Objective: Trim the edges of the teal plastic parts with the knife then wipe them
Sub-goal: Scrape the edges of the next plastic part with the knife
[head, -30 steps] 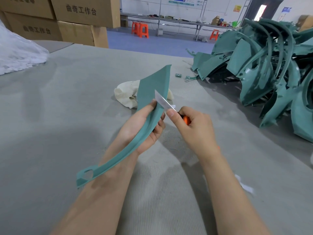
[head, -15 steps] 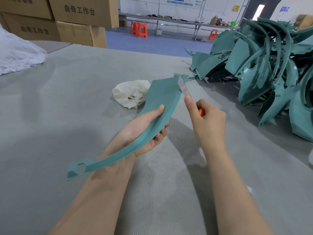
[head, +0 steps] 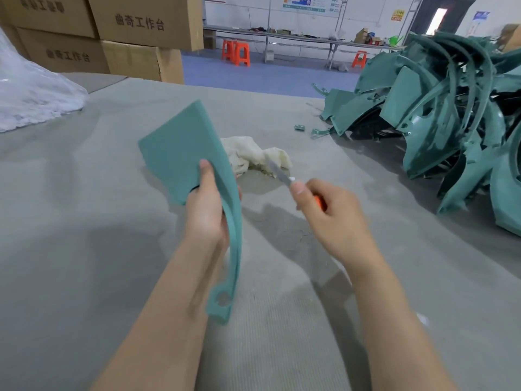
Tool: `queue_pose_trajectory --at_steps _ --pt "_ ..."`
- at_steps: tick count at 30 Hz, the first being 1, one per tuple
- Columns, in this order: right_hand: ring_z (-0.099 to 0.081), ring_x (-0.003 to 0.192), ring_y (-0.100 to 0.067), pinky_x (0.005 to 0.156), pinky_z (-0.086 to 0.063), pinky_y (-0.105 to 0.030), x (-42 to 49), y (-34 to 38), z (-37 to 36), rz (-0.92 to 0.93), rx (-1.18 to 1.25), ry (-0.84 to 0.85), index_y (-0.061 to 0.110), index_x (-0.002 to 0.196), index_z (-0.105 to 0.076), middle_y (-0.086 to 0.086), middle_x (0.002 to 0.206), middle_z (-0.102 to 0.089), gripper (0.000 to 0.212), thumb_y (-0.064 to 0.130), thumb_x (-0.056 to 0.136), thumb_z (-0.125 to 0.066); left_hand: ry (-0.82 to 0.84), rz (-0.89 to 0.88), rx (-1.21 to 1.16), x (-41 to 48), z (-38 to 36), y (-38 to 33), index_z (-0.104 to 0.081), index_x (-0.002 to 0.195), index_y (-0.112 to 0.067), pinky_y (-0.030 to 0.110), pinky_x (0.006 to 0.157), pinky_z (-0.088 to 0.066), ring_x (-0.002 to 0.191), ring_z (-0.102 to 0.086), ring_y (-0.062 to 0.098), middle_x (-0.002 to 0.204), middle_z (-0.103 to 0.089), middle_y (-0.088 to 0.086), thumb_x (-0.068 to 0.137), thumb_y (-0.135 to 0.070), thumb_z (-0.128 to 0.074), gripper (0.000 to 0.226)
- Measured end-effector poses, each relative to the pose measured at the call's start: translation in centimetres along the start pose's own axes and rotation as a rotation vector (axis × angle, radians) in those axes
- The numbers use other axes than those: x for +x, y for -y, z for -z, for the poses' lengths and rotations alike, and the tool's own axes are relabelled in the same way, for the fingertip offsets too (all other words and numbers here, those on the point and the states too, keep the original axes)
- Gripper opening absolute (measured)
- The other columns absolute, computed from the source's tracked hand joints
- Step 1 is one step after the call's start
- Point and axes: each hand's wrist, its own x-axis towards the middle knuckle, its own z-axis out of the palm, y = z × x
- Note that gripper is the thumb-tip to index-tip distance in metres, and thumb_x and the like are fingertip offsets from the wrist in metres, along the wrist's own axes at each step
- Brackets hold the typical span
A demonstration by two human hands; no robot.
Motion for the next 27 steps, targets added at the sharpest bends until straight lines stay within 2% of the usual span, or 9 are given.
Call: queue_pose_trajectory --at_steps 4,8,12,20,24,27 --pt "-0.034 0.048 -0.008 0.049 -0.028 -0.019 -0.9 0.8 -1.1 0.080 -0.042 0.198 0.016 0.057 -0.046 0.007 0.048 -0.034 0.061 0.075 0.073 -0.042 -0.023 -0.018 -0.111 0.2 0.4 -0.4 -0.060 0.075 -0.015 0.012 0.042 -0.043 0.041 -0.056 0.003 0.052 -0.062 -0.008 0.095 -0.049 -0.048 0.041" --pt "-0.032 0.048 -0.010 0.048 -0.025 -0.021 -1.2 1.1 -1.7 0.138 -0.053 0.374 0.014 0.058 -0.045 0.007 0.048 -0.032 0.065 0.078 0.069 -0.046 0.030 0.070 -0.343 0.3 0.8 -1.1 -0.059 0.078 -0.013 0.012 0.040 -0.042 0.042 -0.057 0.004 0.056 -0.062 -0.005 0.096 -0.044 -0.051 0.037" --pt "-0.033 0.048 -0.011 0.048 -0.027 -0.025 -1.5 1.8 -2.2 0.175 -0.056 0.477 0.012 0.059 -0.044 0.006 0.049 -0.033 0.067 0.078 0.069 -0.047 0.058 0.100 -0.515 0.6 1.2 -1.7 -0.060 0.083 -0.011 0.013 0.041 -0.044 0.046 -0.060 0.006 0.061 -0.062 -0.002 0.096 -0.038 -0.053 0.031" --pt "-0.030 0.049 -0.011 0.047 -0.026 -0.025 -1.9 2.8 -2.4 0.196 -0.030 0.563 0.008 0.059 -0.045 0.002 0.050 -0.032 0.068 0.075 0.067 -0.049 0.056 0.088 -0.568 0.9 1.2 -2.1 -0.059 0.080 -0.010 0.014 0.039 -0.044 0.044 -0.059 0.006 0.054 -0.061 -0.002 0.096 -0.037 -0.053 0.032" --pt "-0.033 0.050 -0.011 0.050 -0.032 -0.032 -1.9 2.9 -2.5 0.161 -0.050 0.556 0.010 0.060 -0.046 -0.005 0.053 -0.041 0.068 0.078 0.063 -0.049 0.045 0.080 -0.573 0.9 1.2 -2.1 -0.059 0.083 -0.009 0.014 0.040 -0.044 0.046 -0.059 0.006 0.055 -0.061 -0.001 0.096 -0.034 -0.054 0.029" --pt "-0.037 0.048 -0.010 0.049 -0.032 -0.030 -2.0 3.0 -2.8 0.168 -0.046 0.514 0.014 0.060 -0.046 0.001 0.050 -0.042 0.064 0.077 0.062 -0.052 0.039 0.084 -0.569 1.0 1.3 -2.0 -0.059 0.088 -0.009 0.014 0.042 -0.045 0.054 -0.060 0.005 0.063 -0.061 -0.001 0.096 -0.031 -0.055 0.024"
